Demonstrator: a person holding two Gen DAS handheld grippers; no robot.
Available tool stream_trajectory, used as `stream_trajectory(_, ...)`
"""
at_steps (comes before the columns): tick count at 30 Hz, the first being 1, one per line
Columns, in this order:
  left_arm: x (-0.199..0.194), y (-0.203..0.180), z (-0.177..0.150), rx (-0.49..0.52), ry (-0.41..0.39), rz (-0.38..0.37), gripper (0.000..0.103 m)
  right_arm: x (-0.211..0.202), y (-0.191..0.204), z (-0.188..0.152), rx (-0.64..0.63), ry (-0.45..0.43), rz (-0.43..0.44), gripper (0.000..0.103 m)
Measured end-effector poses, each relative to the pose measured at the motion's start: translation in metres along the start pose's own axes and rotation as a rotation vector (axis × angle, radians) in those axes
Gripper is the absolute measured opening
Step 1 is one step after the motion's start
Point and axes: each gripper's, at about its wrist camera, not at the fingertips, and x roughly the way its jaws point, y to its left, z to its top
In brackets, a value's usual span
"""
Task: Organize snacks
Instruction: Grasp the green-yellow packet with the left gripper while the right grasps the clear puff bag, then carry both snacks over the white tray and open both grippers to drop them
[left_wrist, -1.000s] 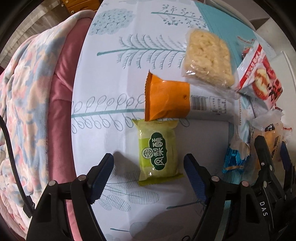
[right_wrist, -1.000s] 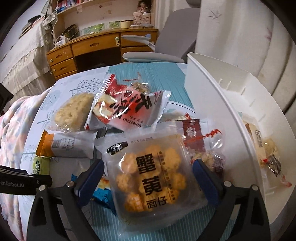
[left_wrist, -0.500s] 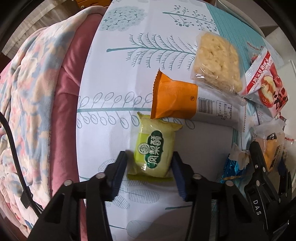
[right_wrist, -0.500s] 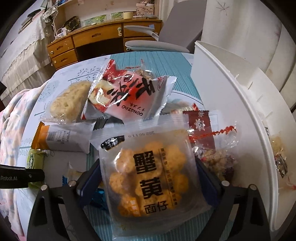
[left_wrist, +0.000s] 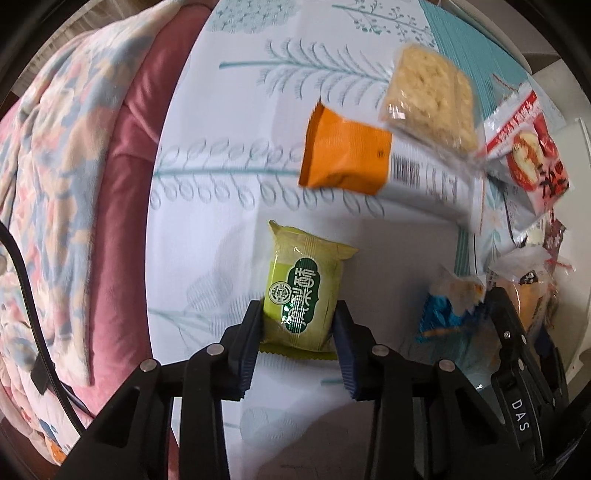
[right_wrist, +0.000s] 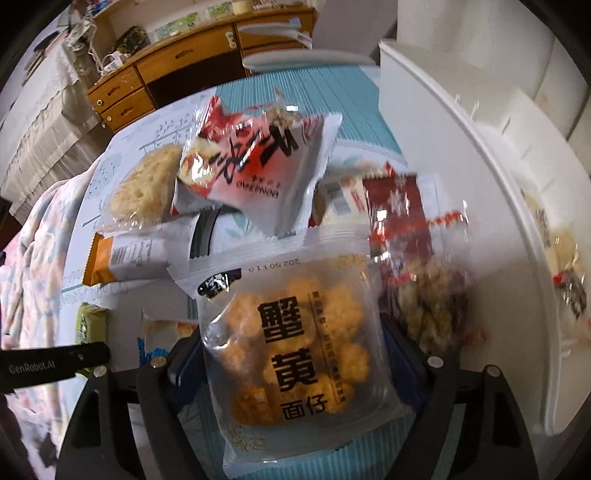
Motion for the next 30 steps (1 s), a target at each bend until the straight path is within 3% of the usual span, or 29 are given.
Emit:
stream_trajectory(4,-0.006,0.002,-0.016,0.000,0.023,-0.017,0.036,-0.005,-0.003,-0.009,0.047,0.062,0.038,0.082)
stream_trajectory(11,-0.040,0.004,-0.050,0.049,-0.018,-0.048,0.036,-0.027,-0.005,-0.030,0.139,0.148,0.103,0.082)
stream_trajectory(18,-0.080,0.006,-0.079,0.115,-0.086,-0.075,0.036,-0.072,-0.003,-0.053,0.147,0.124,0.127,0.082)
stream_trajectory(30,-0.140,-0.026,-0.103,0.230,-0.158,-0.096,0.036,-0.129,-0.030,-0.071,0.184,0.038,0.116,0.082)
